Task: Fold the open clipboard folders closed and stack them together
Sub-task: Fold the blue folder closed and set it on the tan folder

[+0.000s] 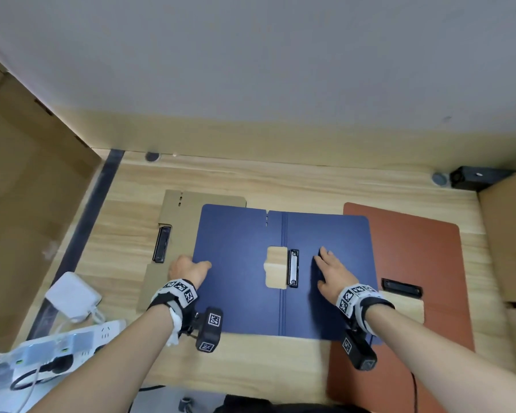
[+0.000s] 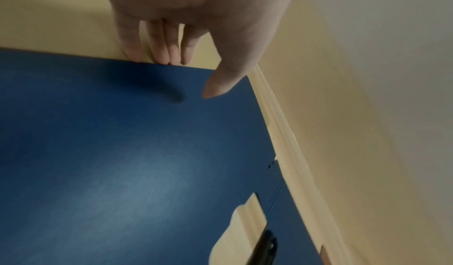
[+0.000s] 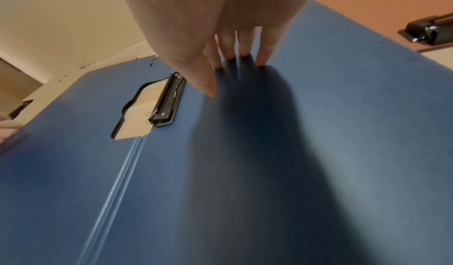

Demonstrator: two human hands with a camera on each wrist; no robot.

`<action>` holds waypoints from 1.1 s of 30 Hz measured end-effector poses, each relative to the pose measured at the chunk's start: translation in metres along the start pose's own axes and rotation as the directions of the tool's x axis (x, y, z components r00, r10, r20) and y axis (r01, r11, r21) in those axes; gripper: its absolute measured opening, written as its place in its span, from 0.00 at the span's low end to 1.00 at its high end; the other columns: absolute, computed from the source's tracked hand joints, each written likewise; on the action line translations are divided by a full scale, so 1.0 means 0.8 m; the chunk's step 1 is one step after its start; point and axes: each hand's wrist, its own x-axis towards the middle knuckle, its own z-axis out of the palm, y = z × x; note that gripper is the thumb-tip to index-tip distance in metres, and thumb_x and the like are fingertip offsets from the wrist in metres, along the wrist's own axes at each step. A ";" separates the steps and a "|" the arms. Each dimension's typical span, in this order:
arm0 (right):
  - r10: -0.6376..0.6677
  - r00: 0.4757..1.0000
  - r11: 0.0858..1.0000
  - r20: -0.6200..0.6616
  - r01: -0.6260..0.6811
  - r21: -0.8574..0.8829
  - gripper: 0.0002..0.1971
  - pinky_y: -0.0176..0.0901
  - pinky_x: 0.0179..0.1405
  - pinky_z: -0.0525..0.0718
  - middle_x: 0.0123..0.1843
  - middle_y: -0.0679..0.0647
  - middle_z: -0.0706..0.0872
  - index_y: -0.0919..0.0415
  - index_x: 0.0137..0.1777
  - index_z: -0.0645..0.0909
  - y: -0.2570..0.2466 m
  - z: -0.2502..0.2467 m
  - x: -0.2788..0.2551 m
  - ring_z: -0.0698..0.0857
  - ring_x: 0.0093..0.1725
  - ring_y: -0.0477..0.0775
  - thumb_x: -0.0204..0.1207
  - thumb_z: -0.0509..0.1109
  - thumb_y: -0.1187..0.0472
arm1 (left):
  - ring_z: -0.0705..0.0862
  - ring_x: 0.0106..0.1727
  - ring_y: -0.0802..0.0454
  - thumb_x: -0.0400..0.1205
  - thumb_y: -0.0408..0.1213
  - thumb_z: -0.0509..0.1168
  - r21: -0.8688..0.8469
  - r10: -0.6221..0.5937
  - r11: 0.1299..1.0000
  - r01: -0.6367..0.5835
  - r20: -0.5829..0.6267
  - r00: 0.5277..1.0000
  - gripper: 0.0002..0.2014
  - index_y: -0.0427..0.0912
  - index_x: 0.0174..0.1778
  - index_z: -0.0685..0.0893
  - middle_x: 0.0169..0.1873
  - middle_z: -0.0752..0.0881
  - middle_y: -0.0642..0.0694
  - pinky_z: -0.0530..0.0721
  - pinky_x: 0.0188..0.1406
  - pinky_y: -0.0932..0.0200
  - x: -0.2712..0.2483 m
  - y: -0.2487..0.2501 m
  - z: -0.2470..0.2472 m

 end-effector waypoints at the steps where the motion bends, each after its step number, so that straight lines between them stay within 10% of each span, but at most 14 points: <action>1: 0.006 1.000 1.000 0.008 -0.006 0.002 0.34 0.47 0.84 0.57 0.88 0.54 0.43 0.59 0.85 0.52 -0.003 -0.001 0.002 0.47 0.87 0.58 0.79 0.59 0.64 | 0.88 0.44 0.39 0.60 0.45 0.70 -0.057 -0.007 0.998 0.007 0.005 1.000 0.13 0.43 0.36 0.86 0.41 0.90 0.41 0.88 0.53 0.44 -0.003 0.002 -0.006; 7: 0.017 0.998 0.999 0.059 -0.015 -0.039 0.34 0.49 0.79 0.66 0.88 0.53 0.43 0.59 0.84 0.53 -0.009 -0.014 0.000 0.48 0.87 0.57 0.78 0.59 0.61 | 0.88 0.40 0.42 0.71 0.29 0.70 -0.298 0.161 0.945 -0.134 0.069 0.985 0.05 0.43 0.37 0.88 0.37 0.90 0.40 0.86 0.44 0.52 -0.050 0.037 -0.051; 11: -0.003 0.999 1.000 0.042 0.002 0.031 0.27 0.55 0.74 0.72 0.84 0.56 0.60 0.62 0.78 0.66 -0.011 -0.041 -0.009 0.66 0.80 0.61 0.80 0.61 0.56 | 0.84 0.33 0.55 0.82 0.29 0.66 -0.287 0.411 0.897 -0.337 0.256 0.875 0.06 0.42 0.51 0.85 0.37 0.85 0.46 0.81 0.26 0.62 -0.118 0.086 -0.075; 18: -0.012 0.954 0.887 -0.299 0.148 0.438 0.09 0.51 0.51 0.86 0.39 0.43 0.91 0.47 0.43 0.82 0.005 -0.111 -0.056 0.90 0.38 0.47 0.81 0.61 0.55 | 0.85 0.39 0.58 0.84 0.36 0.63 -0.240 0.638 0.764 -0.598 0.412 0.650 0.08 0.44 0.56 0.85 0.42 0.89 0.50 0.80 0.37 0.64 -0.202 0.163 -0.047; 25: 0.038 0.920 0.765 -0.390 0.225 0.604 0.21 0.54 0.47 0.85 0.37 0.50 0.92 0.52 0.45 0.87 0.033 -0.158 -0.106 0.89 0.34 0.51 0.85 0.53 0.48 | 0.87 0.49 0.55 0.87 0.43 0.56 -0.225 0.659 0.718 -0.659 0.524 0.540 0.14 0.48 0.59 0.86 0.53 0.90 0.52 0.80 0.44 0.59 -0.233 0.211 0.048; 33: 0.232 0.952 0.803 -0.200 -0.071 0.592 0.14 0.56 0.59 0.82 0.54 0.54 0.90 0.57 0.56 0.85 0.103 -0.107 -0.097 0.86 0.57 0.61 0.80 0.61 0.53 | 0.86 0.51 0.51 0.83 0.43 0.61 0.026 0.536 0.765 -0.644 0.529 0.658 0.10 0.49 0.51 0.88 0.45 0.88 0.56 0.83 0.57 0.52 -0.197 0.195 0.121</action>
